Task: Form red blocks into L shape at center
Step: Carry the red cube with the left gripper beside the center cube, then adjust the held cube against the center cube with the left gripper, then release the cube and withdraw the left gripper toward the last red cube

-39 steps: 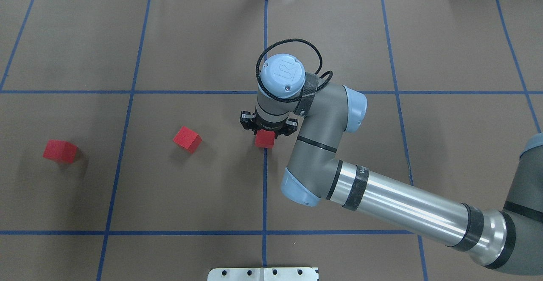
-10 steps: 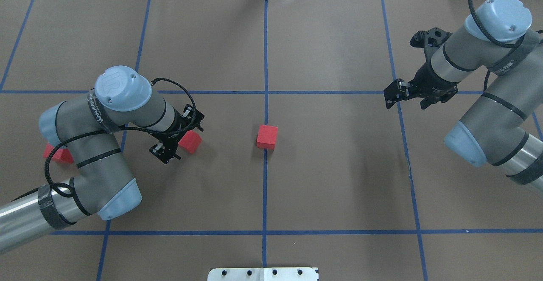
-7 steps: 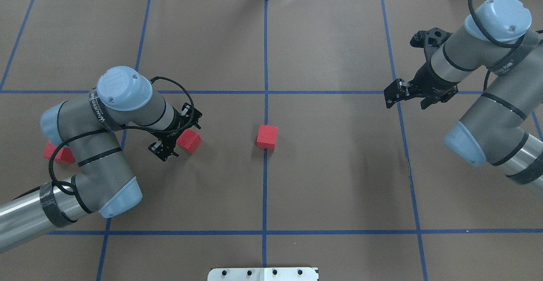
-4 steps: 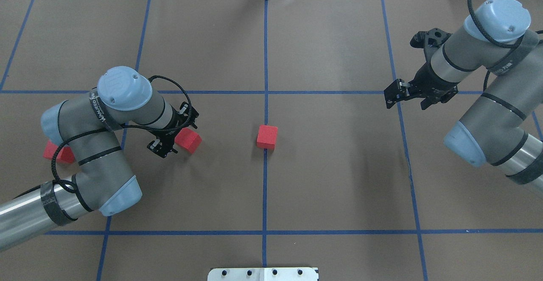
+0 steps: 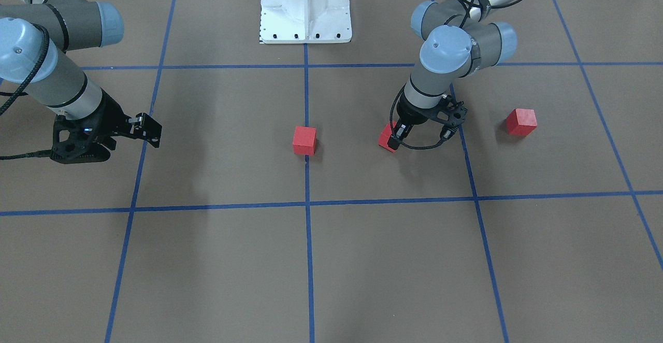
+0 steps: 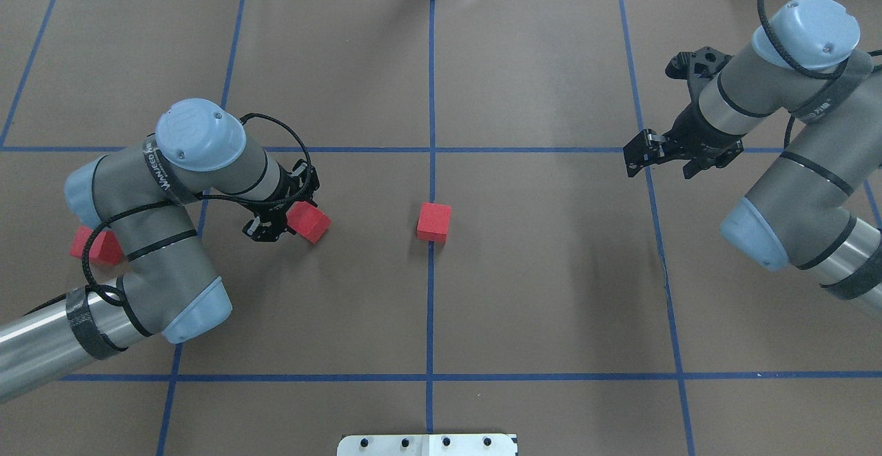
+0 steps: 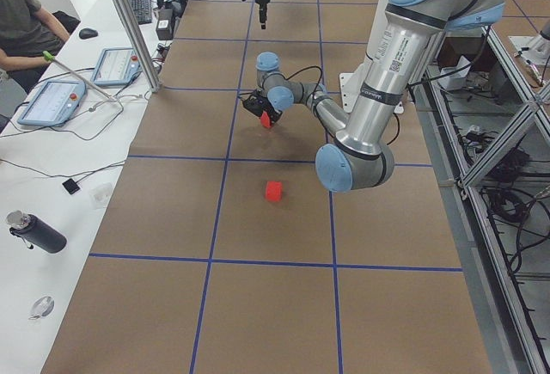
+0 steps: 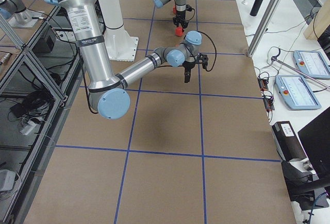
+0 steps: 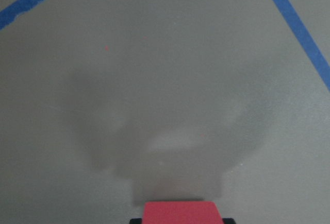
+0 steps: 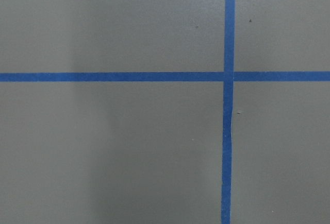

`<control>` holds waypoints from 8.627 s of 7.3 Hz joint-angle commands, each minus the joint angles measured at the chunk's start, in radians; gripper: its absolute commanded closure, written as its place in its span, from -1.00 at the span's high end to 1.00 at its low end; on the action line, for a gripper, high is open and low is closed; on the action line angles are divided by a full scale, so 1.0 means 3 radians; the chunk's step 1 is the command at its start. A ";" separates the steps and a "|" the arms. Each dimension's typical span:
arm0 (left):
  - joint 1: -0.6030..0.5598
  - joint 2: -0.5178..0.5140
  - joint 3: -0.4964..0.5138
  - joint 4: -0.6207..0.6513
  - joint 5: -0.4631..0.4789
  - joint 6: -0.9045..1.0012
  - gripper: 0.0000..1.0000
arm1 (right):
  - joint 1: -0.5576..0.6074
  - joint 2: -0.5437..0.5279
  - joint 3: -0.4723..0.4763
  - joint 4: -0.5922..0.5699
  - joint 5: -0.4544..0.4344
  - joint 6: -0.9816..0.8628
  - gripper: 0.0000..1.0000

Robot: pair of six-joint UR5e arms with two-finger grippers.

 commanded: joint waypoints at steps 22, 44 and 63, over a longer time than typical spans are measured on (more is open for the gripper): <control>0.0227 -0.2093 0.2039 0.0541 0.0115 0.3337 -1.00 | -0.0037 0.0066 -0.0081 0.0005 -0.0067 -0.0003 1.00; 0.0197 -0.1960 0.1881 0.0638 0.0100 0.3332 -1.00 | -0.0052 0.0046 -0.0198 0.0266 -0.0102 0.0017 1.00; 0.0075 -0.1934 0.1545 0.0831 0.0054 0.3173 0.99 | -0.0052 0.0056 -0.0198 0.0266 -0.0102 0.0017 1.00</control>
